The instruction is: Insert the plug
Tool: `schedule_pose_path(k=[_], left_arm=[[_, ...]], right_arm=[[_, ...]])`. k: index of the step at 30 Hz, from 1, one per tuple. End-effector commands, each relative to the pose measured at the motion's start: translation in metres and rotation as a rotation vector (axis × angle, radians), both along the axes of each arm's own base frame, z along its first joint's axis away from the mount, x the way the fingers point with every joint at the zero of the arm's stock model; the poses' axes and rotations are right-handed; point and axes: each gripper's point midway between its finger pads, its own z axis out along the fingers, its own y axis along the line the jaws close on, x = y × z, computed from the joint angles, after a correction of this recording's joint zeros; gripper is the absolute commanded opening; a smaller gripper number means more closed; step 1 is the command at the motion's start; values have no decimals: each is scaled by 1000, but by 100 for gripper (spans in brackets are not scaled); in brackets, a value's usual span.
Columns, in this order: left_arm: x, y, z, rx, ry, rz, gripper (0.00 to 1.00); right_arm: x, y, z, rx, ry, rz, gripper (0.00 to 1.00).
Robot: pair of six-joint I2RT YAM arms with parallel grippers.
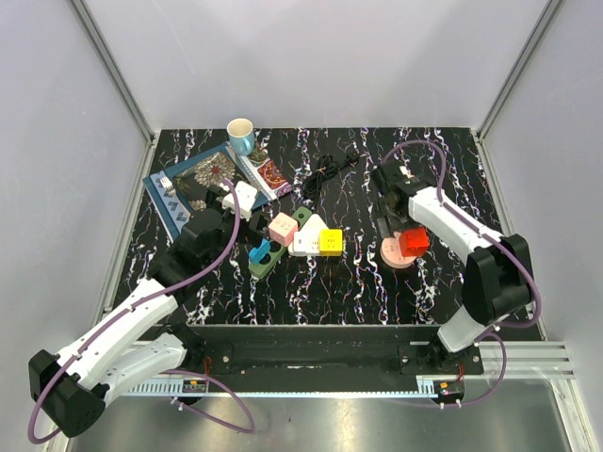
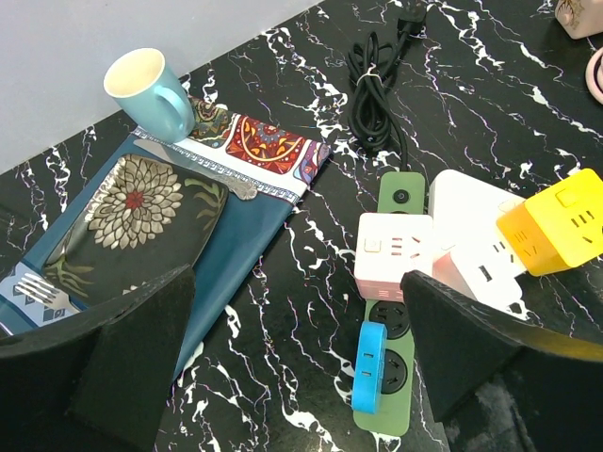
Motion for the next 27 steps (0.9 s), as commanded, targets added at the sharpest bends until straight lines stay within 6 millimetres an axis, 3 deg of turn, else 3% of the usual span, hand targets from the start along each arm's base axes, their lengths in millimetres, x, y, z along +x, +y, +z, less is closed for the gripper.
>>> schedule_pose_path(k=[1,3,4,6,7,9,11,12,13,15,16,20,27], left_arm=[[0,0,28,-59,-56,2,99],[-1,1,29,-59,-55,3,99],[-1,1,28,-55,-52,3,99],[-3,3,27,-55,-47,7,99],[-4,4,26,-52,-44,8,99],[-6,6,26,-58,-40,15,99],[-7,6,26,-64,-38,16,99],[-8,7,25,-67,-31,21,99],[-9,8,24,-69,-26,22,99],[-9,8,23,-76,-22,27,99],[-10,8,22,-78,-17,26,99],[-11,9,19,-85,-4,33,99],[-10,5,16,-90,11,25,99]], right_arm=[[46,53,63,281,-218,80,100],[69,48,76,298,-275,45,100],[80,43,68,288,-273,4,100],[104,24,75,291,-331,-92,99],[114,17,65,287,-323,-126,99],[136,13,69,327,-378,-185,98],[153,4,53,345,-370,-245,96],[164,1,58,358,-393,-264,95],[171,-5,42,356,-369,-293,95],[184,-9,38,391,-381,-330,95],[188,-11,24,393,-360,-349,95],[205,-12,11,457,-358,-364,92],[215,-20,-15,462,-325,-392,84]])
